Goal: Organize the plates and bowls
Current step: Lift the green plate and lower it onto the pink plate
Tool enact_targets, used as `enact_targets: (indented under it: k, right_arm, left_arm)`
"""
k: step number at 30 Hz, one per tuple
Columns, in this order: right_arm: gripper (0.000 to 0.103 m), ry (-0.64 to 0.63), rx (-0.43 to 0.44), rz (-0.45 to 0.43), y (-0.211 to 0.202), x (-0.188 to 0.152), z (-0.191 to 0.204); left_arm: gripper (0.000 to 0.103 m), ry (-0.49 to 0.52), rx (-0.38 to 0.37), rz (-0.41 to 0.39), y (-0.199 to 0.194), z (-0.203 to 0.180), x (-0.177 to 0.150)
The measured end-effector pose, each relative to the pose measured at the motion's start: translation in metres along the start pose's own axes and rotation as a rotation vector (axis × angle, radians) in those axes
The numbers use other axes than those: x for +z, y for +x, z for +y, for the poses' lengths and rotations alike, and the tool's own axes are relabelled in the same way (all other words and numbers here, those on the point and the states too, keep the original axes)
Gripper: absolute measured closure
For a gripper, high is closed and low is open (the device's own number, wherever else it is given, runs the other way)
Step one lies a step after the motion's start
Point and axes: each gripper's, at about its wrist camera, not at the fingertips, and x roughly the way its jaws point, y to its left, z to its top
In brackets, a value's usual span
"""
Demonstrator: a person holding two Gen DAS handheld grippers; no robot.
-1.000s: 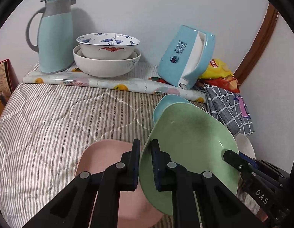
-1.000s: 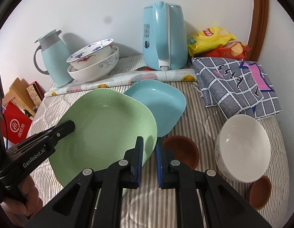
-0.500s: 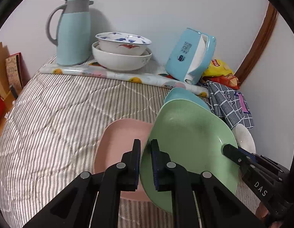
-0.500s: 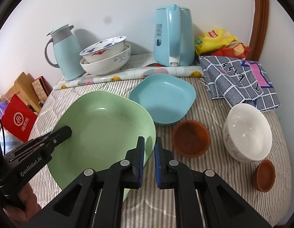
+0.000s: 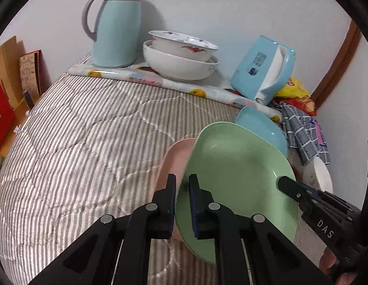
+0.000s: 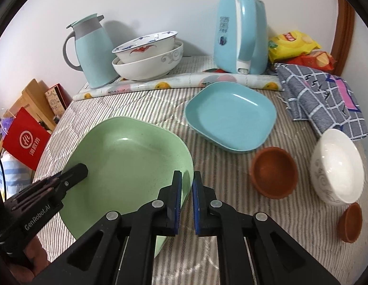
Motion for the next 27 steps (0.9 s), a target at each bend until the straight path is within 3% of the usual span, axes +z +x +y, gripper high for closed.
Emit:
enact_targets:
  k: [27]
  right_arm:
    - [0.093,-0.02,-0.011,0.1,0.058,0.004,0.006]
  left_arm:
    - [0.091,-0.022,0.029,0.029,0.029,0.017,0.001]
